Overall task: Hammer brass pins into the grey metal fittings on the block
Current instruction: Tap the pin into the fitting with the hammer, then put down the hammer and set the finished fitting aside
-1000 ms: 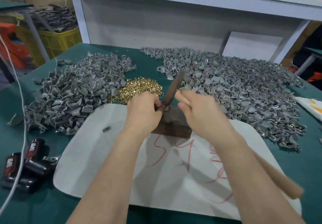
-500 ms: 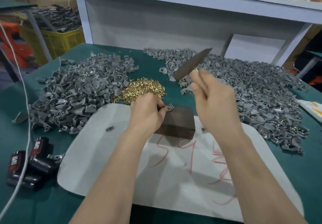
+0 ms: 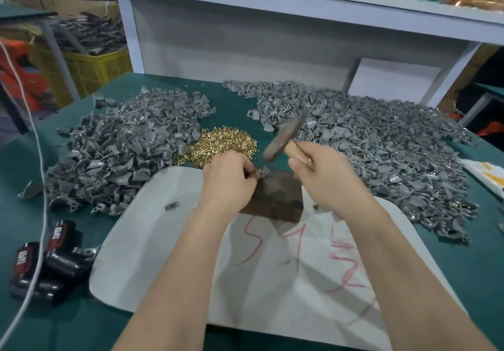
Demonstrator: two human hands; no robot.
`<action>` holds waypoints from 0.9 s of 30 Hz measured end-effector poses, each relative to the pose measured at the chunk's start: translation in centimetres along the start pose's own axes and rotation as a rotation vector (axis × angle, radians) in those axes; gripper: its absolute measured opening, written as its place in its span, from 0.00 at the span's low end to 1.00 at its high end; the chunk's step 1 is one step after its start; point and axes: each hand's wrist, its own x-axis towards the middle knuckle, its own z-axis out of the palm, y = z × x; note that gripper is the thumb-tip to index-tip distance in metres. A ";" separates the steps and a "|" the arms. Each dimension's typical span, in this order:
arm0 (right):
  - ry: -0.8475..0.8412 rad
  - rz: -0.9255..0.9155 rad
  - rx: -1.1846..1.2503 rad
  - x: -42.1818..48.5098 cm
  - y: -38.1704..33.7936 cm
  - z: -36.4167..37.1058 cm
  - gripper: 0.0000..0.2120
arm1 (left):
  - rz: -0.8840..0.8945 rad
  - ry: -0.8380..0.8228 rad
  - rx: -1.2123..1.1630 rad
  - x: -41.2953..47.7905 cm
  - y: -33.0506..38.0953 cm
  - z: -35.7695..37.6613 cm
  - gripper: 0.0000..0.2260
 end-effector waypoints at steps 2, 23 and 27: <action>0.052 0.135 0.150 1.3 1.1 -0.3 0.08 | -0.012 0.004 -0.007 0.0 0.1 0.0 0.04; -0.221 0.475 0.081 2.2 4.7 -2.4 0.10 | -0.030 0.005 -0.094 0.0 0.2 0.1 0.04; -0.319 0.485 0.006 1.1 5.0 -2.4 0.05 | -0.022 0.001 -0.108 -0.1 0.4 0.1 0.03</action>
